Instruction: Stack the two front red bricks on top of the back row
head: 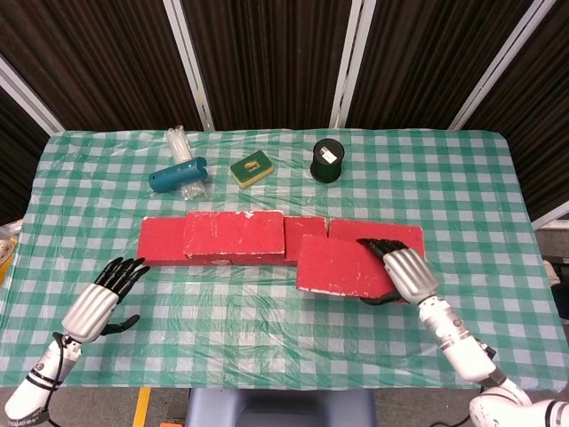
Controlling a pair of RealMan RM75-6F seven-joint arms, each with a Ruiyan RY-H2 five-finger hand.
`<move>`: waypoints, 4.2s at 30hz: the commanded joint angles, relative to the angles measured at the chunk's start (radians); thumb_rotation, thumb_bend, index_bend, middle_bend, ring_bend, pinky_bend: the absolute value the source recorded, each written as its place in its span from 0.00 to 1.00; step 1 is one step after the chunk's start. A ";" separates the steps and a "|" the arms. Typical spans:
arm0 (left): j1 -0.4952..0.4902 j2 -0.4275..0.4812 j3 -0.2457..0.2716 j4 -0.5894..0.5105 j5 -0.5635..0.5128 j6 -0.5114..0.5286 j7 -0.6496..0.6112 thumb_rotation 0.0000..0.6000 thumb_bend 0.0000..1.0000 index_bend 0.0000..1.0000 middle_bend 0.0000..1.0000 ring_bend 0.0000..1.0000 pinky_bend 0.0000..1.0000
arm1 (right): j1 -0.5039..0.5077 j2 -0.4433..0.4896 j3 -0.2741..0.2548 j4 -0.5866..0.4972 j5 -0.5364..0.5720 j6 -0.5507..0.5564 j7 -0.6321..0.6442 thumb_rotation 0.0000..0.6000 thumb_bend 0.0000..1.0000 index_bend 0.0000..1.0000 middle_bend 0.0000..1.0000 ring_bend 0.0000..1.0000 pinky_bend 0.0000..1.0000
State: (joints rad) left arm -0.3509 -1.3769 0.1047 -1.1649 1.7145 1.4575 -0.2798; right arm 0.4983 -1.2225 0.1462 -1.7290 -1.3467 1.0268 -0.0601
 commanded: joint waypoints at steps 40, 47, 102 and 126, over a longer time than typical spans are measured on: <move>0.009 -0.039 -0.036 0.021 -0.036 -0.057 0.109 1.00 0.26 0.00 0.00 0.00 0.01 | 0.322 -0.155 -0.048 0.611 -0.163 -0.305 0.561 1.00 0.15 0.49 0.46 0.41 0.47; 0.011 -0.036 -0.035 0.017 -0.029 -0.050 0.104 1.00 0.26 0.00 0.00 0.00 0.01 | 0.326 -0.164 -0.039 0.607 -0.112 -0.322 0.495 1.00 0.15 0.45 0.45 0.39 0.47; 0.004 -0.026 -0.027 0.015 -0.012 -0.053 0.060 1.00 0.26 0.00 0.00 0.00 0.01 | 0.330 -0.159 -0.002 0.480 0.095 -0.371 0.220 1.00 0.04 0.00 0.13 0.10 0.29; 0.016 -0.010 -0.028 -0.002 0.001 -0.014 0.056 1.00 0.26 0.00 0.00 0.00 0.01 | 0.248 -0.022 0.000 0.369 0.098 -0.272 0.213 0.86 0.00 0.00 0.05 0.00 0.16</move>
State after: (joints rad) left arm -0.3362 -1.3881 0.0767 -1.1655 1.7141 1.4419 -0.2245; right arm 0.7712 -1.2733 0.1537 -1.3465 -1.2290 0.7289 0.1351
